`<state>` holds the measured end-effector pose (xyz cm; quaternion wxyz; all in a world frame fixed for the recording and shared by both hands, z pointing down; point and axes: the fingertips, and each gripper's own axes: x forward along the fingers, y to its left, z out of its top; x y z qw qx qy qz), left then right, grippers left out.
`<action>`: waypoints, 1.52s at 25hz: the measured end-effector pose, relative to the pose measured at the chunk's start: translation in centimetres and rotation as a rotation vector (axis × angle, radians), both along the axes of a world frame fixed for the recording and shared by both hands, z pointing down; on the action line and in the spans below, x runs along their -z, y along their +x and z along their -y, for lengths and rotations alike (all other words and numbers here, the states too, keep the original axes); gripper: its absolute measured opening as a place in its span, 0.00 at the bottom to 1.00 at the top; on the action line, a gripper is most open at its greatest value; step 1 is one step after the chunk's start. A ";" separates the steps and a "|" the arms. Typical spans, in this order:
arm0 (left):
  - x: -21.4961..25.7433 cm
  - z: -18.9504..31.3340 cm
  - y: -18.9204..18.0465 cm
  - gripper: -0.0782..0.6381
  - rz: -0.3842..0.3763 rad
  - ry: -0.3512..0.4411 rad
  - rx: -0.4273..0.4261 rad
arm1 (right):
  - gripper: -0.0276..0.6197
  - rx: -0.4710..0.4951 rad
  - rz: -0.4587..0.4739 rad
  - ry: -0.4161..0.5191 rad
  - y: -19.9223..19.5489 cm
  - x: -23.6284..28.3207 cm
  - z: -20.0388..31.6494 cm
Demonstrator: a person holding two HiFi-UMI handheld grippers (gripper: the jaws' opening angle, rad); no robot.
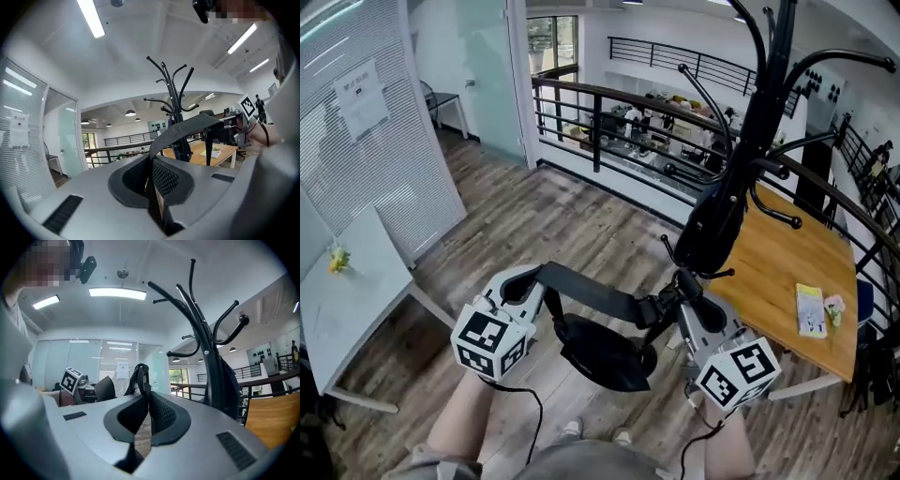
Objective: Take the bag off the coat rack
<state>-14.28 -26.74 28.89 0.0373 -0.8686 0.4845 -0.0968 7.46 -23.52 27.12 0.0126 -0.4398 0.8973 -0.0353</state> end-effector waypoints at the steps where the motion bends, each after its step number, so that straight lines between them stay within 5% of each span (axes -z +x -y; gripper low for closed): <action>1: 0.0 -0.5 -1.0 0.13 0.009 0.003 0.024 | 0.10 0.027 0.000 -0.001 -1.0 -0.1 0.0; 14: -3.9 -6.6 -12.9 0.13 0.070 -0.050 0.305 | 0.10 0.326 -0.024 -0.102 -14.8 -5.9 1.2; 26: -11.5 -11.7 -18.6 0.13 0.098 -0.173 0.470 | 0.10 0.430 -0.060 -0.245 -21.1 -13.6 1.7; 38: -18.5 -14.3 -20.8 0.13 0.020 -0.293 0.581 | 0.10 0.504 -0.168 -0.349 -23.6 -21.0 0.5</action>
